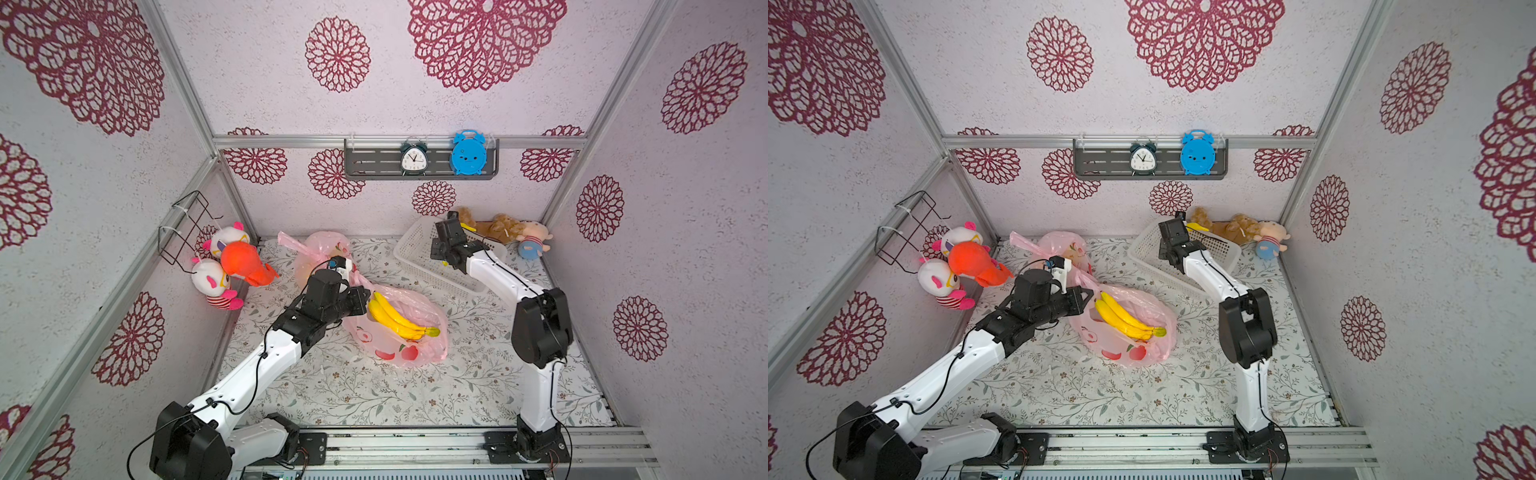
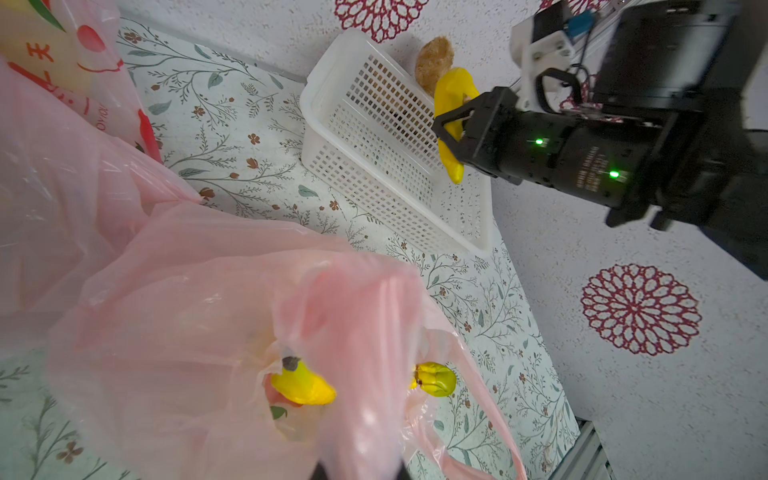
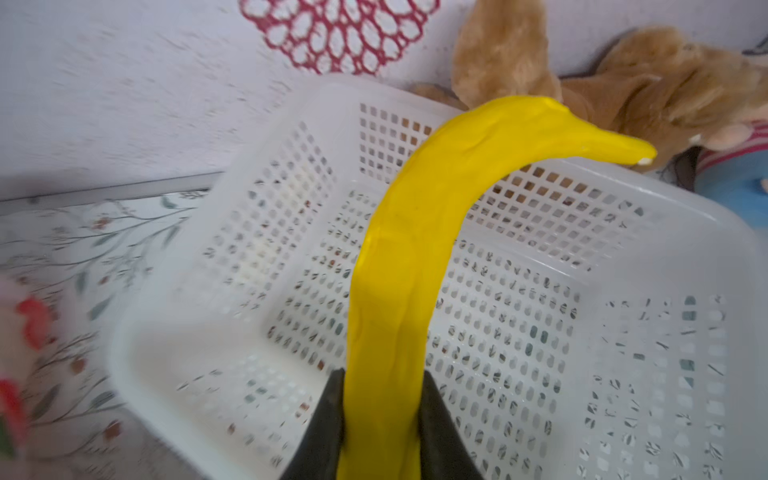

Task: Place the banana into a plastic bag & tie a knot
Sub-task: Pick up the banana from the basket, then place the banana into the plastic bag.

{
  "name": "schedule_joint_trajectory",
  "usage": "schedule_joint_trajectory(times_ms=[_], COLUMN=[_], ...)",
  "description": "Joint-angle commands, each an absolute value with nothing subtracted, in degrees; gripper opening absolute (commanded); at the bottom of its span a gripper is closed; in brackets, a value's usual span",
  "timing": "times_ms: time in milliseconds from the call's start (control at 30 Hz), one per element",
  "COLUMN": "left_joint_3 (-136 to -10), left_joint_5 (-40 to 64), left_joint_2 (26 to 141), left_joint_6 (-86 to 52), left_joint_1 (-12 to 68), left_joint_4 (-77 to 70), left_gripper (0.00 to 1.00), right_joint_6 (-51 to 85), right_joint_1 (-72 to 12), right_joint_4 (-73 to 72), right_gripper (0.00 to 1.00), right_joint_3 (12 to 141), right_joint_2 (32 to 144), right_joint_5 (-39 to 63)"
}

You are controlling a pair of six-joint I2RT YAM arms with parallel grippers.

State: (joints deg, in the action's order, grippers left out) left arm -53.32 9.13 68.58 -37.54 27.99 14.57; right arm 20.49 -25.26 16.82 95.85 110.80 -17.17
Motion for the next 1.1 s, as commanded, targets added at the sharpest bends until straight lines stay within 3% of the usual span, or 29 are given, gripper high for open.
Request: schedule_joint_trajectory(times_ms=[0, 300, 467, 567, 700, 1067], left_joint_3=[-53.74, -55.07, -56.04, -56.97, -58.55, -62.30], left_joint_5=[8.31, 7.84, 7.95, 8.24, 9.36, 14.44], left_joint_2=[67.54, 67.32, 67.41, 67.60, 67.77, 68.38], left_joint_6=[-37.10, -36.21, -35.98, -35.87, -36.06, -35.87], left_joint_1=[28.40, 28.47, 28.45, 28.31, 28.32, 27.32], left_joint_4=[15.91, 18.80, 20.11, 20.95, 21.97, 24.61], left_gripper=[0.00, 0.00, 0.00, 0.00, 0.00, 0.00], right_joint_6=[13.18, -6.86, -16.85, -23.17, -31.57, -50.03], right_joint_1=[-26.37, -35.18, -39.67, -42.34, -45.52, -54.41], right_joint_4=[5.43, -7.51, -17.22, -15.65, -12.88, -23.37], right_gripper=[0.00, 0.00, 0.00, 0.00, 0.00, 0.00], right_joint_3=[85.89, 59.17, 46.08, 44.02, 43.22, 36.08], right_joint_2=[101.43, 81.12, 71.91, 70.75, 72.73, 78.61], right_joint_5=[-4.81, 10.11, 11.24, 10.99, 7.10, -11.13])
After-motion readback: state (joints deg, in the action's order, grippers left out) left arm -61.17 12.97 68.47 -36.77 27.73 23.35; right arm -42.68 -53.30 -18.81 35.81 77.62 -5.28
